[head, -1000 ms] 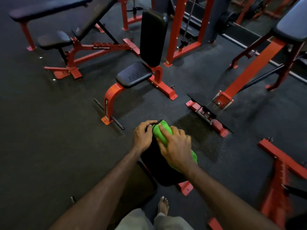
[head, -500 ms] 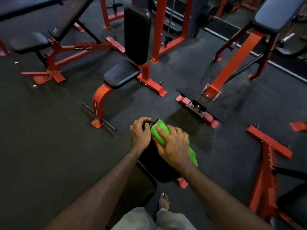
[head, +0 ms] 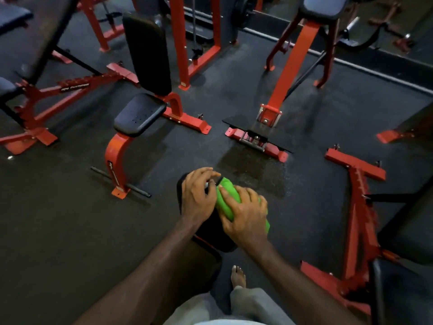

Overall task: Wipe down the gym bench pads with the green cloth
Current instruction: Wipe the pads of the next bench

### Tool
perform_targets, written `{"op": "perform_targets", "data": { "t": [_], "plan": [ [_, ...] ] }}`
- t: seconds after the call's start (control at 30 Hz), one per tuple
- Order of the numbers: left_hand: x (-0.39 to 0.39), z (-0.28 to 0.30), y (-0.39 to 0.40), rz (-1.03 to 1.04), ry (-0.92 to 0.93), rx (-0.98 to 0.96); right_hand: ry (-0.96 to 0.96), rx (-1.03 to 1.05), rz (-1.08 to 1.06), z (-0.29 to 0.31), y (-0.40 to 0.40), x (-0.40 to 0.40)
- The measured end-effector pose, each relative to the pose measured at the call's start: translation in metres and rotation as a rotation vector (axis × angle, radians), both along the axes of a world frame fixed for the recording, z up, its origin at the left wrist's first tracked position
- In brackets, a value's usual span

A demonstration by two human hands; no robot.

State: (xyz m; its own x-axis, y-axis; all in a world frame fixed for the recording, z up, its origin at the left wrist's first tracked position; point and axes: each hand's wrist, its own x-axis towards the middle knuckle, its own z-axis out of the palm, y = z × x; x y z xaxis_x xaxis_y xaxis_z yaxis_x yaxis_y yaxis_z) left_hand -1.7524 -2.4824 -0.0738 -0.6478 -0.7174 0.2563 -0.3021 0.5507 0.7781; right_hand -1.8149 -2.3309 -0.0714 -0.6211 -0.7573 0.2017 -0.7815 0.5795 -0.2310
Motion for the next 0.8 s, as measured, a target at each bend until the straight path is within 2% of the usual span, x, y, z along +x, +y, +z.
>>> {"op": "perform_targets", "data": {
  "t": [0.07, 0.17, 0.27, 0.33, 0.4, 0.47, 0.57, 0.63, 0.7, 0.8],
  "plan": [
    [-0.009, 0.003, 0.002, -0.099, -0.006, -0.059, -0.081, -0.063, -0.050, -0.011, 0.019, -0.004],
    [-0.019, 0.006, 0.004, -0.264, -0.056, -0.108, -0.341, -0.189, -0.343, -0.043, 0.068, -0.002],
    [-0.020, 0.003, 0.009, -0.381, -0.251, -0.115, -0.621, -0.240, -0.520, -0.069, 0.094, 0.021],
    [-0.017, -0.002, 0.010, -0.428, -0.394, -0.187, -0.760, -0.465, -0.596, -0.063, 0.081, 0.036],
    [-0.017, -0.005, 0.008, -0.444, -0.459, -0.226, -0.744, -0.616, -0.681, -0.052, 0.057, 0.044],
    [-0.020, -0.004, 0.005, -0.443, -0.482, -0.238, -0.624, -0.660, -0.704, -0.037, 0.038, 0.047],
    [-0.023, -0.004, 0.006, -0.442, -0.493, -0.307, -0.473, -0.613, -0.572, -0.038, 0.035, 0.051],
    [-0.022, -0.005, 0.008, -0.446, -0.494, -0.324, -0.548, -0.606, -0.566, -0.050, 0.041, 0.049],
    [-0.022, -0.003, 0.009, -0.447, -0.507, -0.326, -0.727, -0.643, -0.674, -0.067, 0.046, 0.039],
    [-0.023, -0.002, 0.009, -0.455, -0.537, -0.334, -0.996, -0.517, -0.755, -0.077, 0.050, 0.014]
  ]
}}
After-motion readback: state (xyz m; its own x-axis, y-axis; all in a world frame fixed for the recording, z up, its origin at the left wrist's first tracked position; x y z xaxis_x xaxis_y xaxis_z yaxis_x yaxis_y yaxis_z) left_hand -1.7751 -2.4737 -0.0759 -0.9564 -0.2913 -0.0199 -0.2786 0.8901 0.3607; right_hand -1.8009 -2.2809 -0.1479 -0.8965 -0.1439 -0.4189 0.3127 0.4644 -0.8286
